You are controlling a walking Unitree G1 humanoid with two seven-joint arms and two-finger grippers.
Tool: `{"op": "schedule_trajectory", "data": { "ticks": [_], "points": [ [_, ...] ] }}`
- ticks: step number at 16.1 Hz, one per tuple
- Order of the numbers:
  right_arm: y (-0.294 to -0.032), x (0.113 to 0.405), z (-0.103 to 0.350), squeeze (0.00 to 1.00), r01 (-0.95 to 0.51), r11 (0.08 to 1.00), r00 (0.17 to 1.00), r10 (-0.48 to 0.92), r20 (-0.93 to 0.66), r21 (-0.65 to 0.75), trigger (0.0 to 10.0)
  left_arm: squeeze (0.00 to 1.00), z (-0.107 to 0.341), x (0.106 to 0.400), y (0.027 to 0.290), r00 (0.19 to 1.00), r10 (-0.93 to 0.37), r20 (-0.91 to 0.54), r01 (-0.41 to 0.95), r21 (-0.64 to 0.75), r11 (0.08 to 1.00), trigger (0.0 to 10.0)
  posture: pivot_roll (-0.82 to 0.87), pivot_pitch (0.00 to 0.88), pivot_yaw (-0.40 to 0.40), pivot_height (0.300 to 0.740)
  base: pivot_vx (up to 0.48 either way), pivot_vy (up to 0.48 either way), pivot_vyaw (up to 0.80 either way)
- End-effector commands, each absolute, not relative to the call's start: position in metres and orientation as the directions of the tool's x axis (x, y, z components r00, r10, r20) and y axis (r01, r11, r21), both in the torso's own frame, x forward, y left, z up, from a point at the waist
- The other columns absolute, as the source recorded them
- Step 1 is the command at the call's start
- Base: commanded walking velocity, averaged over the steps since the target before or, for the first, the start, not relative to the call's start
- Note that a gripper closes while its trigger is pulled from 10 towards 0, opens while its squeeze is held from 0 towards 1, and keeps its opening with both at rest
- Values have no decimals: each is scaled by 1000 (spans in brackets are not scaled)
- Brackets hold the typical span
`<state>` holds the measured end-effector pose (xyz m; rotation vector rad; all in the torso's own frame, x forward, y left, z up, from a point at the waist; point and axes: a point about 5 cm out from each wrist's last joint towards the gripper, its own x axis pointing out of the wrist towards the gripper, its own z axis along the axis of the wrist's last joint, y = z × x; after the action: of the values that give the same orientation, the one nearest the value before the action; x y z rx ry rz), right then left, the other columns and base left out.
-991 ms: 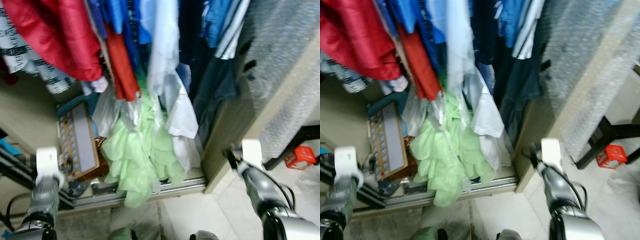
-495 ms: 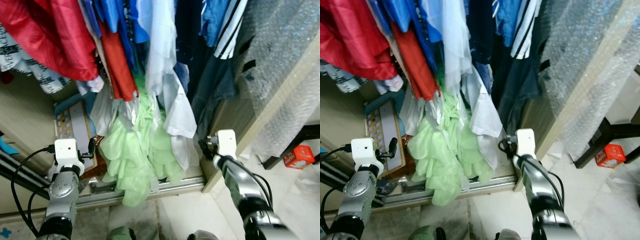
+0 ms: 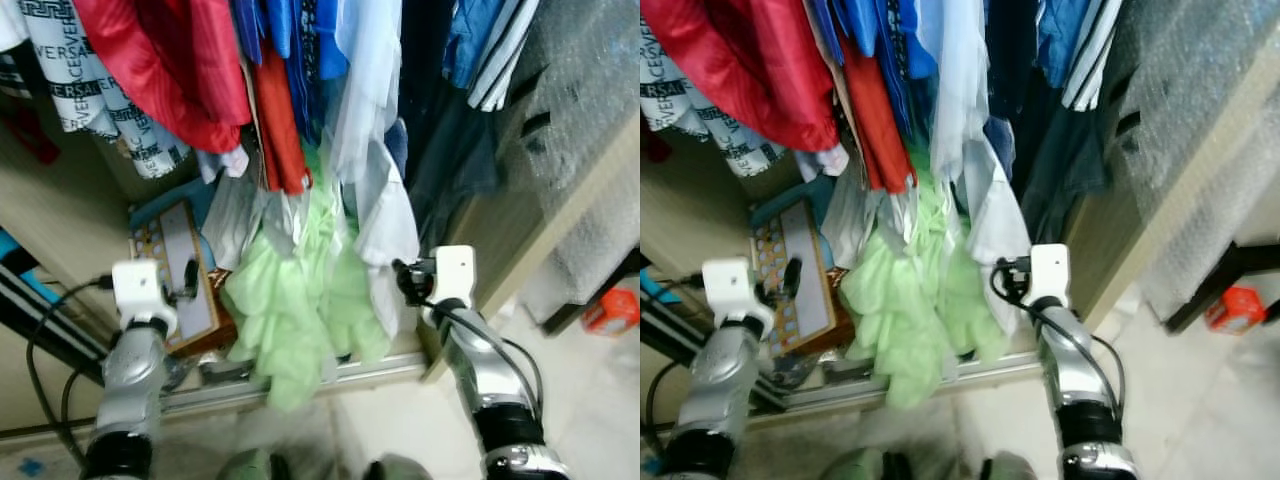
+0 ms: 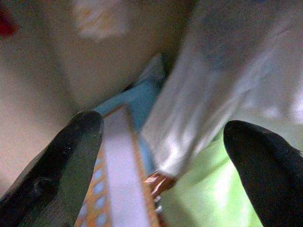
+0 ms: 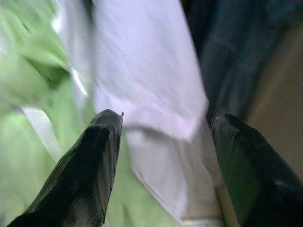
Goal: Clean up the room
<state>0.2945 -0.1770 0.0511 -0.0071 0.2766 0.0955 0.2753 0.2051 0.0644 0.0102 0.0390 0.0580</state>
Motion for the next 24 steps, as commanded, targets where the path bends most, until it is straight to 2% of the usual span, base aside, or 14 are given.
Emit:
{"op": "schedule_trajectory", "data": {
  "ticks": [1,6,8,13,15,21,24],
  "points": [
    [-176,295,58,0,-98,995,963,97,-253,5,10000,0,69,271,205,998,57,-23,-57,25,998,10000,-91,0,26,740,0,0,0],
    [-181,292,70,0,-92,995,978,85,-190,-28,10000,0,86,265,189,995,88,48,-88,4,996,10000,-86,0,32,740,0,0,0],
    [-178,290,73,0,-96,995,982,88,-169,-41,10000,0,87,260,183,994,96,47,-96,3,995,10000,-90,0,39,740,0,0,744],
    [-182,287,77,0,-58,997,988,49,-144,-59,10000,0,89,257,177,997,60,47,-59,-20,998,10000,-95,0,34,740,0,0,240],
    [-184,283,90,0,-40,994,996,32,-79,-103,10000,0,97,256,174,997,52,61,-50,-47,998,10000,-93,0,32,740,0,0,0],
    [-176,272,104,0,-113,978,993,114,-5,-177,10000,0,93,231,171,1000,-7,19,8,-60,998,10000,-95,0,27,740,122,0,0],
    [-174,275,108,0,-115,976,993,118,5,-184,10000,0,97,235,166,999,-6,31,8,-76,997,10000,-91,0,18,740,251,0,0]
  ]
}}
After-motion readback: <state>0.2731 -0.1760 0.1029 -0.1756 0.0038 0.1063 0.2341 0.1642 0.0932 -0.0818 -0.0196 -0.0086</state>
